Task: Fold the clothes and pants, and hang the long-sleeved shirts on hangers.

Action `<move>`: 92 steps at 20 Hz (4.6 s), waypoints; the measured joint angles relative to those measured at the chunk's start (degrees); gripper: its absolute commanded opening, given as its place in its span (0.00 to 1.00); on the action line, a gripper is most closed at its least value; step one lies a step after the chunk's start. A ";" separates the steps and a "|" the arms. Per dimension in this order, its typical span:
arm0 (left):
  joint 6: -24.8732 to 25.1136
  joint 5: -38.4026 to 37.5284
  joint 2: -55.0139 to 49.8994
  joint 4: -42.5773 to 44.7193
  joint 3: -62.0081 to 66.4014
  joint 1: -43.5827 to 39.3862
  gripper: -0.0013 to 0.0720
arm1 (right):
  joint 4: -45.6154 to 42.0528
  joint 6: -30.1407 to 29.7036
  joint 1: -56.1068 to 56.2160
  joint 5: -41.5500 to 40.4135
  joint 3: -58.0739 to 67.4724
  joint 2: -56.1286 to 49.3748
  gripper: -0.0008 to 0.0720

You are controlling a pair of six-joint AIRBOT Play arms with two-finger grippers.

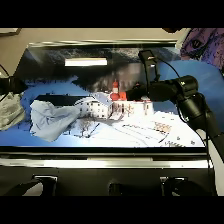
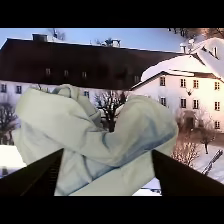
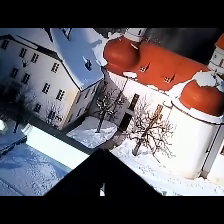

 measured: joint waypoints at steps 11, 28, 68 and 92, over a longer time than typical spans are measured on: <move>-11.26 18.40 -10.56 5.84 -23.78 -0.02 1.00 | 0.04 0.02 0.00 -3.32 0.00 0.00 0.06; -13.00 31.80 -17.38 -30.08 -19.50 -32.33 0.05 | -14.86 -2.10 0.00 -25.07 0.02 2.45 0.40; -5.11 21.18 -17.18 -26.08 -25.40 6.08 0.86 | 38.38 1.57 -15.21 3.98 -42.03 1.75 0.05; 2.71 27.52 -4.09 -24.61 5.03 3.76 0.04 | 8.63 8.90 -15.19 -10.23 9.14 12.41 0.05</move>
